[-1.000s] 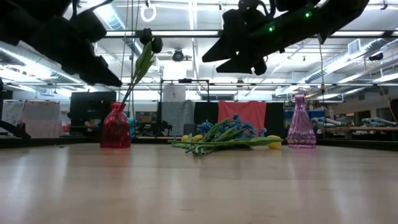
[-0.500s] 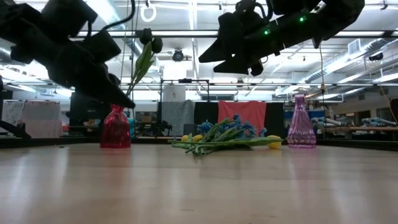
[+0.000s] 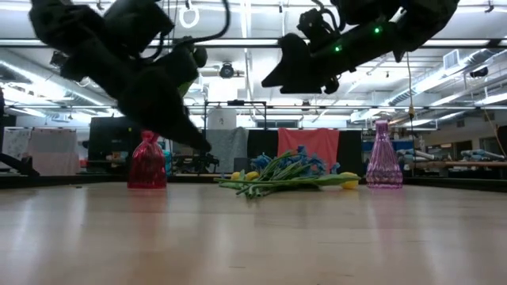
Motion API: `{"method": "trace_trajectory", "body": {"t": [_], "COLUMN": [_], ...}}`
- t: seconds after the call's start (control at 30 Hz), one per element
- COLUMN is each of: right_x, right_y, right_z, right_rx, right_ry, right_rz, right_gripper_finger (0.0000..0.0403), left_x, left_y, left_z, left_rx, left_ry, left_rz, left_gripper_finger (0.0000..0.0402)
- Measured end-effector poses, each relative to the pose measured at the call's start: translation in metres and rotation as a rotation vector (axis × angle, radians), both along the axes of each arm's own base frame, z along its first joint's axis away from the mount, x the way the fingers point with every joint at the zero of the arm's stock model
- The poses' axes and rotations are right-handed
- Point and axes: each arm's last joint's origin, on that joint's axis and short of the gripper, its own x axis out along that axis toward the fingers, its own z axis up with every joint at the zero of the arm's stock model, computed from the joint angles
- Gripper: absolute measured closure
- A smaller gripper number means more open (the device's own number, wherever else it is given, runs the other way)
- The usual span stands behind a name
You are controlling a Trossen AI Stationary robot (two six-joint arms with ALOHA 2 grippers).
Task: Sort flowers into vase by color
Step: Put the yellow flower into the pink vase
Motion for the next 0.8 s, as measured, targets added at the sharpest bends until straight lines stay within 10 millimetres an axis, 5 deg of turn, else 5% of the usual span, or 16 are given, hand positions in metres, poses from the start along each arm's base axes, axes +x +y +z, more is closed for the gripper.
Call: {"method": "trace_trajectory", "body": {"t": [0.37,0.6,0.8], "right_x": [-0.006,-0.010,-0.010], "right_y": [-0.013,-0.008,-0.006], "right_z": [-0.006,0.000,0.002], "right_rx": [-0.031,-0.049,-0.055], "right_ry": [0.048,0.061,0.055], "right_rz": [-0.061,-0.045,-0.056], "right_gripper_finger": [0.0056,0.0056,0.0056], "left_x": [0.065,0.075,0.076], "left_y": [0.000,0.005,0.005], "left_z": [0.003,-0.016,-0.019], "left_rx": [0.014,-0.001,-0.007], "left_ry": [0.127,0.240,0.245], "left_rz": [0.030,0.073,0.079], "left_gripper_finger": [0.0249,0.0262,0.0315]}}
